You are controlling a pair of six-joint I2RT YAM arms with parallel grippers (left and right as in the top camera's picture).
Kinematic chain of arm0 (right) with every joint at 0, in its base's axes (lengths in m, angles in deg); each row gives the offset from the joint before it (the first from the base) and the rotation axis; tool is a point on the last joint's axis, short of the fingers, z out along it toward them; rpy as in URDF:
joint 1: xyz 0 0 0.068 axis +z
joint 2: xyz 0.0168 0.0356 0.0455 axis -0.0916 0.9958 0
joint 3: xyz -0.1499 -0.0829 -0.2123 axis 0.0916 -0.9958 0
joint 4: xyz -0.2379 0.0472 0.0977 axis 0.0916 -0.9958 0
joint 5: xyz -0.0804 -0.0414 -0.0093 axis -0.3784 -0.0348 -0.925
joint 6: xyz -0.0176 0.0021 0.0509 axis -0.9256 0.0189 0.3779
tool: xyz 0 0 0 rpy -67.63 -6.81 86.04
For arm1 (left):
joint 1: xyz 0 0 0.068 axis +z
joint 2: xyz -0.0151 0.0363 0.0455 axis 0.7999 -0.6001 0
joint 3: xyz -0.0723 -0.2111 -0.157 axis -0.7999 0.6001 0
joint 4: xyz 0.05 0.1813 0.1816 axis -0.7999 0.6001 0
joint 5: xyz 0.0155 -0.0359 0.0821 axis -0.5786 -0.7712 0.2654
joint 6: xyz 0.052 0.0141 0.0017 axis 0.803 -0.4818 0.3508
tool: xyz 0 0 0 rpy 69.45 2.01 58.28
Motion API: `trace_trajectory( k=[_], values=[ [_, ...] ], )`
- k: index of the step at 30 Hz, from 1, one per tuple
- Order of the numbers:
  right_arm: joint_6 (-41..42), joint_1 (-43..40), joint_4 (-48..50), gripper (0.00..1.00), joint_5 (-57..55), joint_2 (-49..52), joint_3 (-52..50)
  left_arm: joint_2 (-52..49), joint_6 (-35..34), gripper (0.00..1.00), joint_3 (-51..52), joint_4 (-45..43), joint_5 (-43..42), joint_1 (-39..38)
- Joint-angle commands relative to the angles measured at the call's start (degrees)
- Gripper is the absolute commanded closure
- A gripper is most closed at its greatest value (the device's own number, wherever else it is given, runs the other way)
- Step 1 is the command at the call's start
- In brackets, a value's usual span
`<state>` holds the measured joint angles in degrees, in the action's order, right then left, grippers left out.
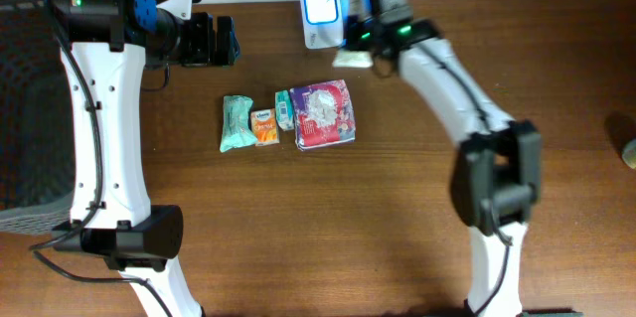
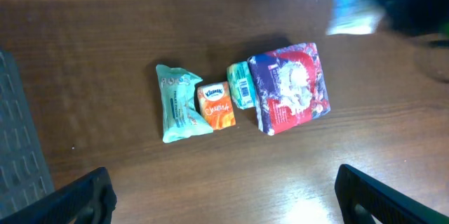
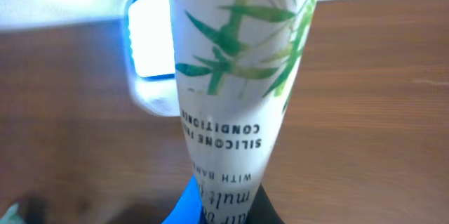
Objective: Scan the item barcode
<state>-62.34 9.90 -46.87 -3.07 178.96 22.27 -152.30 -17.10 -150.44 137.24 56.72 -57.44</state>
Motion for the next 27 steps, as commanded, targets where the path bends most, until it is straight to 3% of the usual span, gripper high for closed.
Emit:
trace_trajectory(
  k=[1, 5, 7, 15, 20, 23, 24, 25, 27],
  values=[
    [1.14, -9.35, -9.44, 0.96, -5.35, -9.64, 1.31, -0.35, -0.20, 0.01, 0.04, -0.07, -0.02, 0.35],
    [-0.87, -23.28, -32.48, 0.96, -11.93, -8.63, 0.96, -0.35, -0.17, 0.01, 0.04, -0.09, -0.02, 0.35],
    [-0.83, -27.91, -35.12, 0.96, -13.97, -7.54, -0.66, -0.33, -0.17, 0.01, 0.04, -0.07, 0.00, 0.35],
    [6.60, -49.20, -18.99, 0.96, -14.03, -6.86, -15.78, -0.35, -0.17, 0.01, 0.04, -0.09, 0.00, 0.35],
    [4.46, -54.14, -8.57, 0.89, -13.31, -6.75, -19.41, -0.35, -0.20, 0.01, 0.04, -0.07, 0.00, 0.35],
    [3.43, -54.07, -6.08, 0.72, -8.35, -6.64, -19.41, -0.35, -0.17, 0.01, 0.04, -0.09, -0.02, 0.35],
    [3.43, -54.07, -6.16, 0.47, -6.54, -6.64, -19.41, -0.35, -0.17, 0.01, 0.04, -0.09, 0.00, 0.35],
    [3.45, -54.07, -6.36, 0.32, -5.44, -6.67, -19.37, -0.35, -0.17, 0.01, 0.04, -0.09, 0.00, 0.35],
    [3.43, -54.07, -8.35, 0.29, 0.48, -7.08, -18.51, -0.33, -0.20, 0.01, 0.04, -0.09, 0.00, 0.35]
  ],
)
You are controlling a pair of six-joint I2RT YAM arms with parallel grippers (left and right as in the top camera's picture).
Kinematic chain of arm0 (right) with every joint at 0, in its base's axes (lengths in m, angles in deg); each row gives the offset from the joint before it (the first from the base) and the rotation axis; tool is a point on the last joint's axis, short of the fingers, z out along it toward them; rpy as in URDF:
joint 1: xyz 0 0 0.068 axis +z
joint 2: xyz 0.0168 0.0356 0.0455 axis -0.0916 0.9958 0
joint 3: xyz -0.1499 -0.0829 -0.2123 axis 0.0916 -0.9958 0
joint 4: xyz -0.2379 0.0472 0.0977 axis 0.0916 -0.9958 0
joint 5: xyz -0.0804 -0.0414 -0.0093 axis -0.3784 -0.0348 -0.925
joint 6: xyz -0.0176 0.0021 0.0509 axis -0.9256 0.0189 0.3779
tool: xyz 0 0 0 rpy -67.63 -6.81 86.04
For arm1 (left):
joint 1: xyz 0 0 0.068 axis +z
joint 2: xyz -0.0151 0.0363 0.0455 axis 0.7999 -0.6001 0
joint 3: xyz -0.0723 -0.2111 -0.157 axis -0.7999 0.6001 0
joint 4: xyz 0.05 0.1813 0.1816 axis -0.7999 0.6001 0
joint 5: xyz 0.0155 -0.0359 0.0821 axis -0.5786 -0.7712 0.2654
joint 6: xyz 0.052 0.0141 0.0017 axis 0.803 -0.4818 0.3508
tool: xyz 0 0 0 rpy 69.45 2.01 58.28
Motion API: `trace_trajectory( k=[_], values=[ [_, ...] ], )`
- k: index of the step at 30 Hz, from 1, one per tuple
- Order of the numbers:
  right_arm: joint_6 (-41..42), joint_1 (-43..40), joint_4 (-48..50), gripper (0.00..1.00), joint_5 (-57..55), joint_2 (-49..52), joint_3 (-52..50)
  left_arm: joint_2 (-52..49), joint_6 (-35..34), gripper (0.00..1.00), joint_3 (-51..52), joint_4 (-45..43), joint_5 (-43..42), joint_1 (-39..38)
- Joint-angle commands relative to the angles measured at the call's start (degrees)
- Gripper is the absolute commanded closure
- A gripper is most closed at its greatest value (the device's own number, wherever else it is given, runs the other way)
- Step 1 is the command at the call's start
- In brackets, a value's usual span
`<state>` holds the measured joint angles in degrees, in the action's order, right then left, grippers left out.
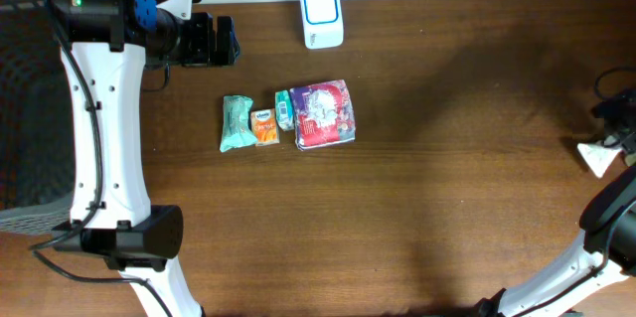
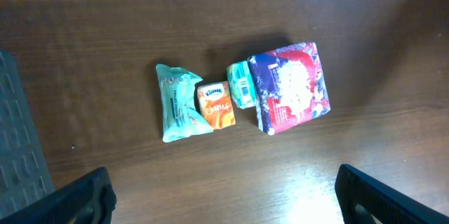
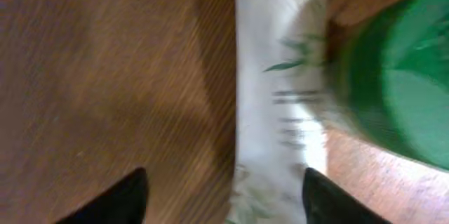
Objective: Scan the item barcode
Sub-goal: 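Carry the white tube to the far right and release it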
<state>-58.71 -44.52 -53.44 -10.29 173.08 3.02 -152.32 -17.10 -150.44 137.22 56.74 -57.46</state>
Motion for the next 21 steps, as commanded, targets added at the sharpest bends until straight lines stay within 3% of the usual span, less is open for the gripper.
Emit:
trace_trajectory(
  k=[1, 5, 10, 12, 14, 21],
  values=[
    [-0.24, 0.35, -2.75, 0.27, 11.47, -1.62, 1.36, -0.33, -0.20, 0.01, 0.04, -0.07, -0.02, 0.37],
    [-4.15, 2.91, -6.36, 0.25, 28.83, -6.38, 3.04, -0.33, -0.17, 0.01, 0.04, -0.07, -0.02, 0.37],
    [-13.22, 14.82, -12.57, 0.23, 43.28, -9.44, 2.91, -0.31, -0.20, 0.01, 0.04, -0.07, -0.04, 0.37],
    [-16.02, 20.79, -13.81, 0.02, 43.10, -9.22, 2.19, -0.33, -0.17, 0.01, 0.04, -0.07, -0.04, 0.37],
    [-20.87, 29.51, -13.62, 0.01, 40.33, -8.50, 0.37, -0.31, -0.17, 0.01, 0.04, -0.07, -0.02, 0.37],
    [-18.82, 49.24, -9.79, 0.01, 34.49, 1.27, -0.20, -0.33, -0.20, 0.01, 0.04, -0.07, -0.02, 0.37]
  ],
)
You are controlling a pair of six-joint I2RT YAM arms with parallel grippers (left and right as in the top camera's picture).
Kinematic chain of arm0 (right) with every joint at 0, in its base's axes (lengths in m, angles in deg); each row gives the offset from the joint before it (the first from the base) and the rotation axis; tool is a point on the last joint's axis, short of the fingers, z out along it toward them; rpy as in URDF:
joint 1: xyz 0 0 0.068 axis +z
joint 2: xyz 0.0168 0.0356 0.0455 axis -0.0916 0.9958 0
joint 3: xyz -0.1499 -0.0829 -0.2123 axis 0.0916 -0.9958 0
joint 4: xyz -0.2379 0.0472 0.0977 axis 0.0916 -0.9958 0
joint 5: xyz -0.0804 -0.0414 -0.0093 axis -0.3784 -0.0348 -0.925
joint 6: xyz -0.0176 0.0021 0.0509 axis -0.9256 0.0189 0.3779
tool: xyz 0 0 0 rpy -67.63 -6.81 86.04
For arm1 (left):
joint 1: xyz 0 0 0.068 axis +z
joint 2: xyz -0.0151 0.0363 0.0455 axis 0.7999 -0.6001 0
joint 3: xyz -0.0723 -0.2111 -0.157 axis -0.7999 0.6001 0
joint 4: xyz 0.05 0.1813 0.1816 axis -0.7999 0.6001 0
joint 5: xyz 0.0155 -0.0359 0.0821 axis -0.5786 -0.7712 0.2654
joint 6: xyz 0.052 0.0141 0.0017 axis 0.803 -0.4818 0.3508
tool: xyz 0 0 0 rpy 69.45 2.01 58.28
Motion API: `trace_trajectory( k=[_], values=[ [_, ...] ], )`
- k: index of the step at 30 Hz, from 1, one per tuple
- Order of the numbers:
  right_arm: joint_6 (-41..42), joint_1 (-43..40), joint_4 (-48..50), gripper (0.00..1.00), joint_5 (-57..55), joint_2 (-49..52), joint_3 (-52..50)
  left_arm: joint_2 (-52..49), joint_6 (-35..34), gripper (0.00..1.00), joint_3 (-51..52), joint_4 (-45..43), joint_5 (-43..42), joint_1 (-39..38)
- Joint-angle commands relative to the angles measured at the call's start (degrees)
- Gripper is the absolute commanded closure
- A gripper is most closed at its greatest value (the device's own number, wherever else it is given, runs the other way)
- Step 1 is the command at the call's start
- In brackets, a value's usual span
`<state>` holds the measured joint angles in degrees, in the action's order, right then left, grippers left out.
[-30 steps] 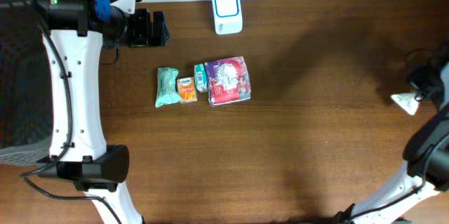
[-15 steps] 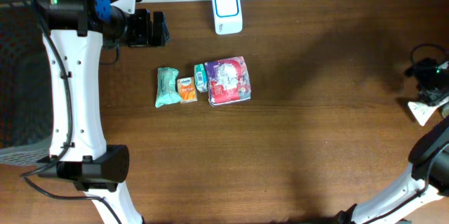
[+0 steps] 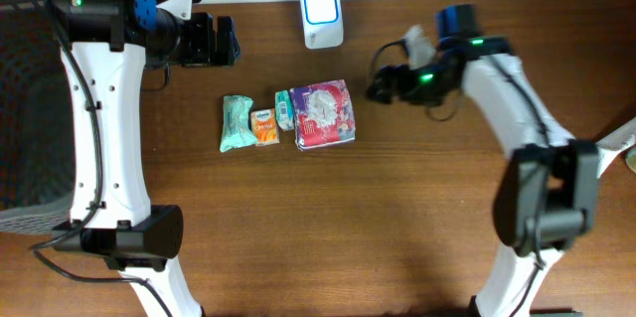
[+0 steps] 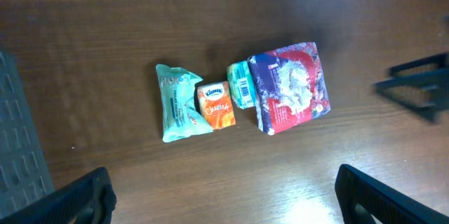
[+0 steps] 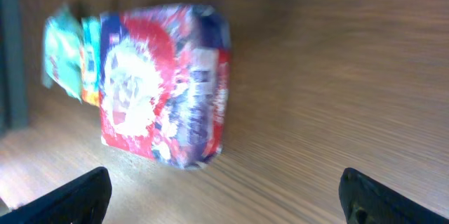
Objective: Scan the item barcode
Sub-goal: 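Carry the white tube to the far right and release it, then reach the right gripper to the red-purple pack and grasp it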
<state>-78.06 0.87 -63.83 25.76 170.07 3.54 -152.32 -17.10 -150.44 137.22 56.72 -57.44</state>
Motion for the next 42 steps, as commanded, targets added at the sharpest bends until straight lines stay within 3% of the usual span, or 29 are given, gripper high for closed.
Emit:
trace_trajectory(
  k=[1, 2, 6, 7, 9, 10, 12, 13, 21, 26, 30, 39, 40, 42],
  values=[
    [2.89, 4.83, 0.98, 0.01, -1.49, 5.84, -0.72, -0.33, -0.17, 0.01, 0.04, -0.07, -0.02, 0.35],
    [4.79, 5.64, 1.62, 0.01, -0.48, 7.54, -0.74, -0.33, -0.17, 0.01, 0.04, -0.07, 0.00, 0.35],
    [4.79, 7.37, 4.79, 0.19, 7.48, 12.87, -0.74, -0.31, -0.17, 0.01, 0.04, -0.07, -0.02, 0.35],
    [4.76, 7.37, 4.92, 0.32, 8.17, 13.60, -0.74, -0.33, -0.17, 0.01, 0.04, -0.07, 0.00, 0.35],
    [4.76, 7.37, 3.98, 0.47, 8.17, 13.79, -0.70, -0.33, -0.20, 0.01, 0.04, -0.07, 0.00, 0.35],
    [4.79, 7.32, 3.37, 0.75, 8.15, 13.44, -0.59, -0.31, -0.17, 0.01, 0.04, -0.07, 0.00, 0.35],
    [4.85, 7.26, 2.25, 0.92, 6.80, 12.20, -0.35, -0.33, -0.17, 0.01, 0.04, -0.07, 0.00, 0.35],
    [5.44, 7.26, -0.24, 0.96, 2.54, 10.93, 0.70, -0.31, -0.17, 0.01, 0.04, -0.07, 0.00, 0.35],
    [11.72, 7.41, -20.20, 0.96, -26.69, 4.63, 11.15, -0.33, -0.17, 0.01, 0.04, -0.07, 0.00, 0.35],
    [25.97, 7.43, -28.57, 0.96, -45.05, 4.70, 11.13, -0.33, -0.20, 0.01, 0.04, -0.07, -0.02, 0.35],
    [31.80, 8.41, -30.36, 0.96, -51.65, 4.70, 10.99, -0.33, -0.17, 0.01, 0.04, -0.07, 0.00, 0.35],
    [32.02, 19.32, -26.53, 0.96, -51.76, 5.97, 10.97, -0.33, -0.17, 0.01, 0.04, -0.04, 0.00, 0.35],
    [32.00, 21.07, -25.66, 0.93, -50.45, 6.62, 10.97, -0.33, -0.17, 0.01, 0.04, -0.04, 0.00, 0.35],
    [31.95, 24.92, -22.91, 0.66, -44.44, 6.73, 11.37, -0.33, -0.17, 0.01, 0.04, -0.07, -0.02, 0.35]
  ],
)
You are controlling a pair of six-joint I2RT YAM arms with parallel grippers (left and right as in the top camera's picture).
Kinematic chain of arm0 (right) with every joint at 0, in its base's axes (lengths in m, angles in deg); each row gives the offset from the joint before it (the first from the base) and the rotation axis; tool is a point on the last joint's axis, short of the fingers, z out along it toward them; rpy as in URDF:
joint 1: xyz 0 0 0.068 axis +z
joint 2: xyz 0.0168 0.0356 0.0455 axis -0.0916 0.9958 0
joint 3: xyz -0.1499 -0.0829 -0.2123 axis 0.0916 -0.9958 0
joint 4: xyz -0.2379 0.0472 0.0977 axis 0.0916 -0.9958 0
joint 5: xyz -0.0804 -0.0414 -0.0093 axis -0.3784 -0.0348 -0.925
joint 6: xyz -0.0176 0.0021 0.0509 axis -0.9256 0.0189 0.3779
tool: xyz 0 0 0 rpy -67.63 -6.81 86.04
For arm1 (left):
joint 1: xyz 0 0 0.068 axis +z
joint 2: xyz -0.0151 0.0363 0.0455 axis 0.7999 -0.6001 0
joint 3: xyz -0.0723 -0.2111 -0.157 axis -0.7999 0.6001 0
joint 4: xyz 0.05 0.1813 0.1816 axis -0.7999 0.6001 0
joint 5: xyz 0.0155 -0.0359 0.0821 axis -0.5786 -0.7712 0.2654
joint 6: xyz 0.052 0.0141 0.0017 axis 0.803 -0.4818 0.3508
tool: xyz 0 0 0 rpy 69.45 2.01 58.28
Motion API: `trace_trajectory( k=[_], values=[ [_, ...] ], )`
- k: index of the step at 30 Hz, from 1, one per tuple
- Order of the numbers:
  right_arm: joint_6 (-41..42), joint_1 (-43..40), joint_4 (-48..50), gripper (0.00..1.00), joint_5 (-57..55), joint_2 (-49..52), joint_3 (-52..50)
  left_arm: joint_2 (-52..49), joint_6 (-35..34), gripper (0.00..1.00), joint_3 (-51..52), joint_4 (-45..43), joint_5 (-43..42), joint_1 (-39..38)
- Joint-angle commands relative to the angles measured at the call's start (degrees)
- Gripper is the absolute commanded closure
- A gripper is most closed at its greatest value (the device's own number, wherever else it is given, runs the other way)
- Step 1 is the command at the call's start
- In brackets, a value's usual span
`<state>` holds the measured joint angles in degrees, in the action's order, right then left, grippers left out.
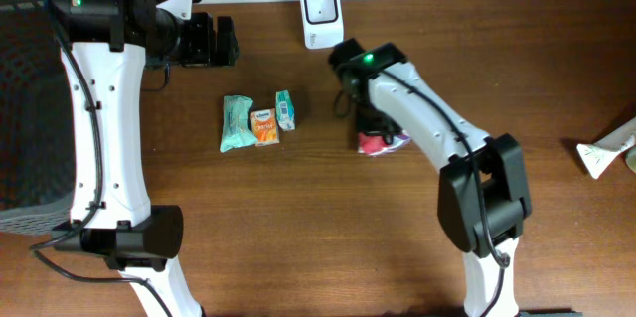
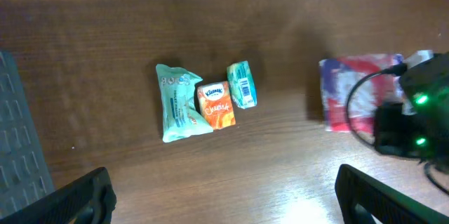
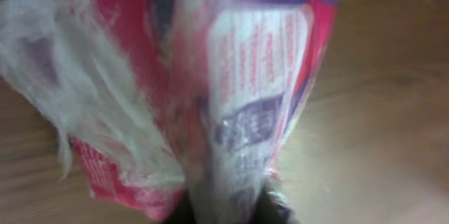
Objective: Scan the item barcode
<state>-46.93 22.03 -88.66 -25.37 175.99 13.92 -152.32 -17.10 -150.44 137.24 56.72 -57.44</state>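
A red and purple plastic packet (image 3: 210, 76) fills the right wrist view, blurred, its printed back panel facing the camera. My right gripper (image 3: 224, 206) is shut on its lower edge. From overhead the packet (image 1: 378, 142) shows under the right gripper (image 1: 375, 130), right of the row of small items and below the white scanner (image 1: 321, 2). The left wrist view has the packet (image 2: 351, 94) at the right. My left gripper (image 2: 224, 199) hangs open high over the table, at the back left (image 1: 214, 41).
A teal pack (image 1: 236, 123), an orange Kleenex pack (image 1: 263, 126) and a small teal box (image 1: 286, 110) lie in a row. A white tube (image 1: 606, 153) lies at the table's right edge beside a green object. A dark mesh surface borders the left side.
My right gripper was open just right of the red packet in the row. It is now shut on the packet, which is farther right, away from the row. The left arm is unmoved.
My right gripper held a white tube in front of the scanner. Then it was open at the table's right edge with the tube lying there. Then it was open beside the red packet. Now it holds that packet apart from the row.
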Motion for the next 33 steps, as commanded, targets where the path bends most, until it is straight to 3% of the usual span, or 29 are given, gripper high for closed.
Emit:
trace_trajectory(
  k=[1, 4, 6, 7, 10, 17, 20, 22, 25, 27, 33],
  values=[
    [0.79, 4.76, 2.12, 0.40, 7.87, 0.81, 1.97, -0.31, -0.20, 0.01, 0.04, -0.09, 0.00, 0.35],
    [-0.35, 7.02, -0.37, 0.18, 8.92, 0.81, 9.62, -0.31, -0.20, 0.01, 0.04, -0.09, 0.00, 0.35],
    [-3.48, 7.15, -1.40, 0.16, 10.93, 0.81, 13.94, -0.33, -0.17, 0.01, 0.04, -0.09, 0.00, 0.35],
    [-4.57, 7.08, -1.95, 0.09, 11.74, 0.81, 16.35, -0.33, -0.17, 0.01, 0.04, -0.07, -0.02, 0.35],
    [-5.62, 6.23, -2.08, 0.02, 11.72, 0.81, 17.99, -0.33, -0.17, 0.01, 0.04, -0.07, -0.02, 0.35],
    [-6.93, -5.95, -6.40, 0.02, 10.25, 0.81, 17.88, -0.33, -0.17, 0.01, 0.04, -0.09, -0.02, 0.35],
    [-22.93, -11.61, -4.90, 0.01, 28.44, 0.83, 15.50, -0.33, -0.20, 0.01, 0.04, -0.09, -0.02, 0.35],
    [-25.70, -13.14, -2.16, 0.02, 37.66, 0.83, 11.39, -0.33, -0.20, 0.01, 0.04, -0.07, 0.00, 0.35],
    [-25.81, -11.52, 5.05, 0.07, 47.54, 0.83, 4.13, -0.33, -0.17, 0.01, 0.04, -0.07, -0.02, 0.35],
    [-25.77, -9.20, 8.20, 0.15, 49.70, 0.83, 1.03, -0.31, -0.17, 0.01, 0.04, -0.09, 0.00, 0.35],
    [-23.15, -3.17, 8.09, 0.12, 51.93, 0.70, 6.36, -0.33, -0.20, 0.01, 0.04, -0.09, 0.00, 0.35]
  ],
)
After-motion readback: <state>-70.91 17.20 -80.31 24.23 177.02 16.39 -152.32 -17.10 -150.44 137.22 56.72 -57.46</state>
